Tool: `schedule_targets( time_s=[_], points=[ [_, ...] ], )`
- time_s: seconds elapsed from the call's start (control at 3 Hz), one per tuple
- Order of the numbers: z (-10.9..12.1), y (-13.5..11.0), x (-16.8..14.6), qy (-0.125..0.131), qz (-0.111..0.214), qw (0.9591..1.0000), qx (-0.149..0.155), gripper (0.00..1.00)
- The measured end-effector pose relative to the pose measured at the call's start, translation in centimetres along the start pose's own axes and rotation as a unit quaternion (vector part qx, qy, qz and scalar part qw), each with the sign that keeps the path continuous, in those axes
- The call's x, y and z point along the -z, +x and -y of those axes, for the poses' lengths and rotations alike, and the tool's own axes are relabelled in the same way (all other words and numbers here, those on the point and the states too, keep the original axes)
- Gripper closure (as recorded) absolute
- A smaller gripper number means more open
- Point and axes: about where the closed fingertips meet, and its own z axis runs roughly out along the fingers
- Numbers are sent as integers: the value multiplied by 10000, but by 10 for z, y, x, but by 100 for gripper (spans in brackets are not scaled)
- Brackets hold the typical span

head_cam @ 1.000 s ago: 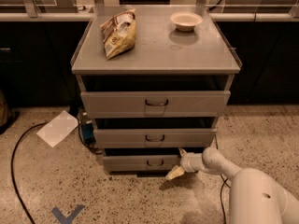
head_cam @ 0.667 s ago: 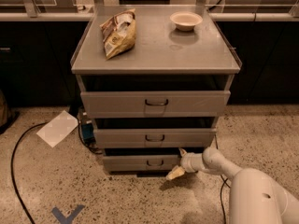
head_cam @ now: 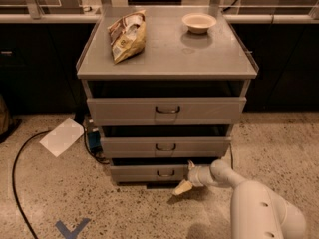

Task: Open bottom drawer

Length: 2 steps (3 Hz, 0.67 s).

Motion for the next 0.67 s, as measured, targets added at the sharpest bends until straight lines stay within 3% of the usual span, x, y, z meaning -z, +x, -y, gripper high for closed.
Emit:
schedule_targets(
  time_s=[0.67],
  points=[
    [-11, -3, 10, -103, 108, 9998, -147, 0]
  ],
)
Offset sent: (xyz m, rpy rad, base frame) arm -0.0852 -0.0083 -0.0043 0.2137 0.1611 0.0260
